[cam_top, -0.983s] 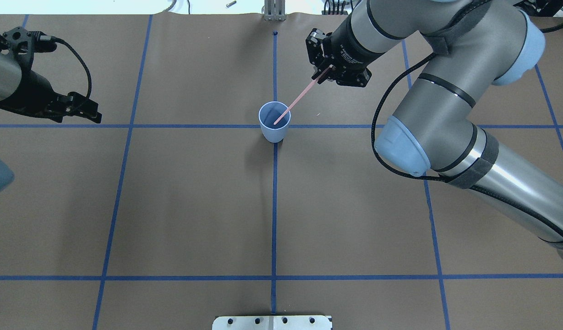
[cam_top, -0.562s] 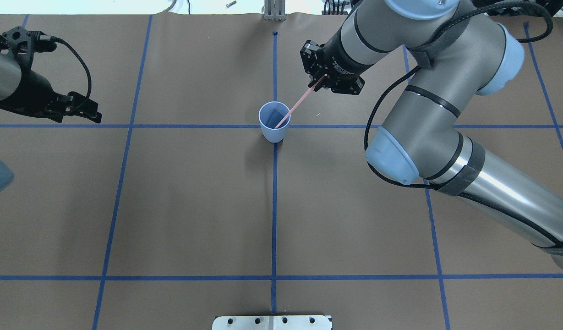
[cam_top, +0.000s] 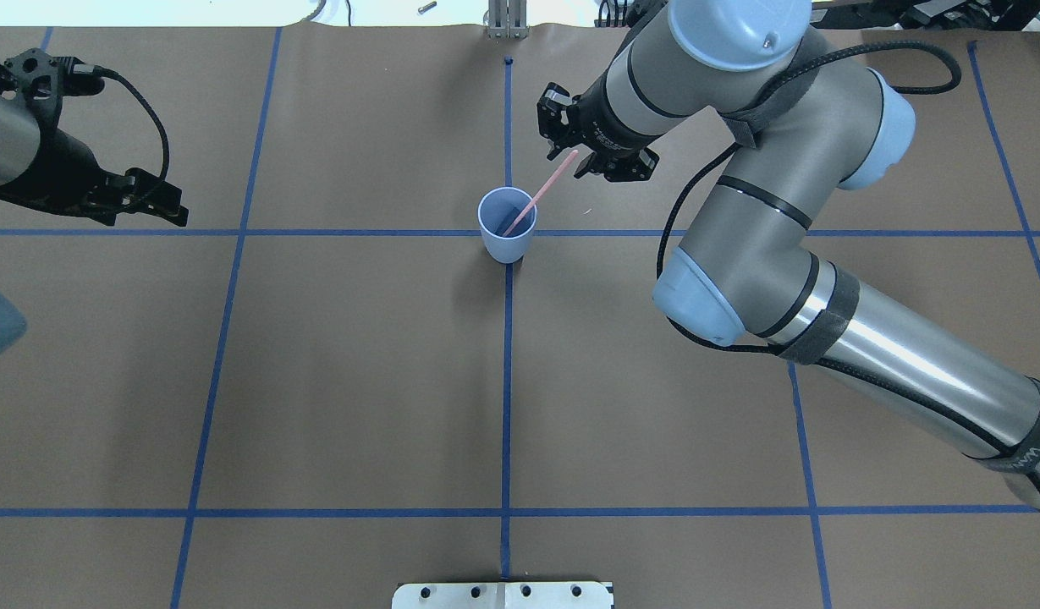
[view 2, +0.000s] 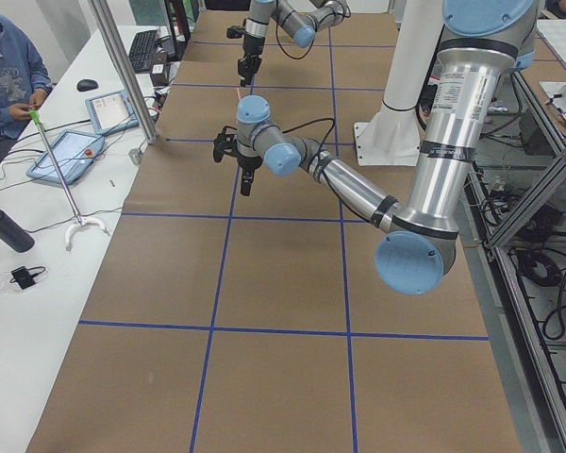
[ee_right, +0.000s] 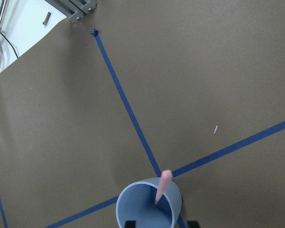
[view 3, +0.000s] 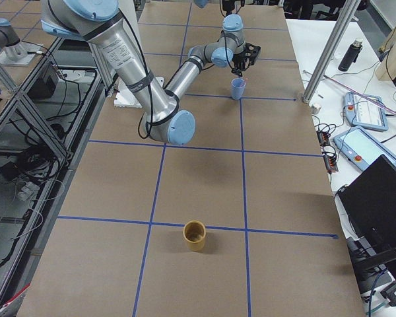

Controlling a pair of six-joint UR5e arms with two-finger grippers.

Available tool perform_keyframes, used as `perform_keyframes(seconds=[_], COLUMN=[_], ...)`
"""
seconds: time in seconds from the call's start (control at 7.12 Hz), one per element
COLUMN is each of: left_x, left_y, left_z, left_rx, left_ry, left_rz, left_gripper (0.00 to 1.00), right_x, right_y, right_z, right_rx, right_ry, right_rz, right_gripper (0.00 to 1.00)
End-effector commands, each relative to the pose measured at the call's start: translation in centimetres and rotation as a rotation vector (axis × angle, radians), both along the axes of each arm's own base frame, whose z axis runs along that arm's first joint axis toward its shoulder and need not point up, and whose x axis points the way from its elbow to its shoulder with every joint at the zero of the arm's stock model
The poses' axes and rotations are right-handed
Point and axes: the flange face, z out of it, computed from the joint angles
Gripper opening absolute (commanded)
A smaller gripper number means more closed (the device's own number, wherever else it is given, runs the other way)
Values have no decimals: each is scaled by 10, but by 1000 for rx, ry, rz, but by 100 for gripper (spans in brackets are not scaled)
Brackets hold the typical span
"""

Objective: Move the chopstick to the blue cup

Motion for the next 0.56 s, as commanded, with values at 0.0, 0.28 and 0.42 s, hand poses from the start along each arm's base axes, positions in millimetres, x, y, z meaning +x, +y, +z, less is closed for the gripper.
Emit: perform_keyframes(seconds=[0.0, 0.28, 0.42], left_x=[0, -17, -37], left_y=[0, 5, 11], left_z=[-1, 12, 26], left_rx=[2, -7, 25], left_ry=[2, -11, -36], left_rz=[3, -11, 7], left_gripper=[97, 97, 97], right_x=[45, 161, 196], right_y=[4, 7, 21], right_z=[4, 60, 107], right_rx=[5, 0, 27], right_ry=[-35, -60, -19], right_rz=[10, -45, -85], right_gripper=[100, 100, 100])
